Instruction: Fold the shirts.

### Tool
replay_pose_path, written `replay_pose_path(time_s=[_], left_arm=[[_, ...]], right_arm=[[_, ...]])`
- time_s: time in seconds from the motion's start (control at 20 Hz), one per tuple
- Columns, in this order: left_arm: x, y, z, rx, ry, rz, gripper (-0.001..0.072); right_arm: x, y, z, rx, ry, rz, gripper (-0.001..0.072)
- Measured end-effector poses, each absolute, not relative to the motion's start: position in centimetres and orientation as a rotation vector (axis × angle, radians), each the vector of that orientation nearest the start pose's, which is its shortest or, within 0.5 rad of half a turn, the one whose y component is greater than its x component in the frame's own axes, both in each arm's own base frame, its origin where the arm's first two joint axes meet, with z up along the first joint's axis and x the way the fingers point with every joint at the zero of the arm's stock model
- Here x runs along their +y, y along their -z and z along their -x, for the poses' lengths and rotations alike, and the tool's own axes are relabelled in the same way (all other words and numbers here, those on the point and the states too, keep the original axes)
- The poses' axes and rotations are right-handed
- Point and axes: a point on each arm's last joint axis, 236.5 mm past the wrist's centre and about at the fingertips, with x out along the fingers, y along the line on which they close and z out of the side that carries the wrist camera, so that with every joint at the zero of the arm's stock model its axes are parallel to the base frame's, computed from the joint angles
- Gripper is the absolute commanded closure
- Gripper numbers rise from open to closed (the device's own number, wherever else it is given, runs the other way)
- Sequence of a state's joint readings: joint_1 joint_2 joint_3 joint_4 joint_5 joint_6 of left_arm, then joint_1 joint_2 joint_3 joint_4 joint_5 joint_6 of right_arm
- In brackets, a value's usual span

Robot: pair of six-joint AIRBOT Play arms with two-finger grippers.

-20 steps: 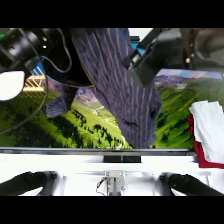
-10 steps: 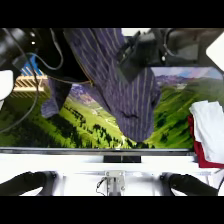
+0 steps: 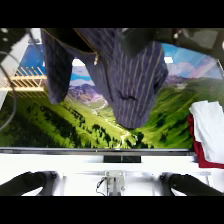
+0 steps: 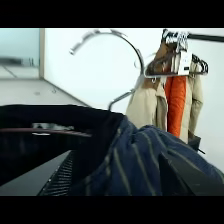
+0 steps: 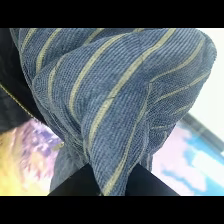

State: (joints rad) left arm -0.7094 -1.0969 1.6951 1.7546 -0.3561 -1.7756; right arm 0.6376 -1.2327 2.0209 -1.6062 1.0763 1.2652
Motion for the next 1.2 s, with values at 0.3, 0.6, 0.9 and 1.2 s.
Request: replay_pose_path(time_s=[0.3, 0.6, 0.9, 1.2], left_arm=[[-25.4, -52.4, -32.0, -0.327, 0.629, 0.091, 0.0099], [-24.5, -52.7, -31.3, -0.324, 0.619, 0.077, 0.0099], [-24.5, -50.3, -32.0, -0.219, 0.604, 0.042, 0.0099], [-24.5, -49.3, -32.3, -0.179, 0.599, 0.03, 0.01]], right_arm=[[21.8, -43.6, -36.6, 0.126, -0.481, 0.384, 0.0626], [8.2, -45.8, -38.6, 0.146, -0.076, 0.363, 0.0626], [-11.1, -46.9, -36.1, 0.189, 0.405, 0.21, 0.0626], [-23.9, -45.6, -31.0, 0.201, 0.691, 0.02, 0.0625]])
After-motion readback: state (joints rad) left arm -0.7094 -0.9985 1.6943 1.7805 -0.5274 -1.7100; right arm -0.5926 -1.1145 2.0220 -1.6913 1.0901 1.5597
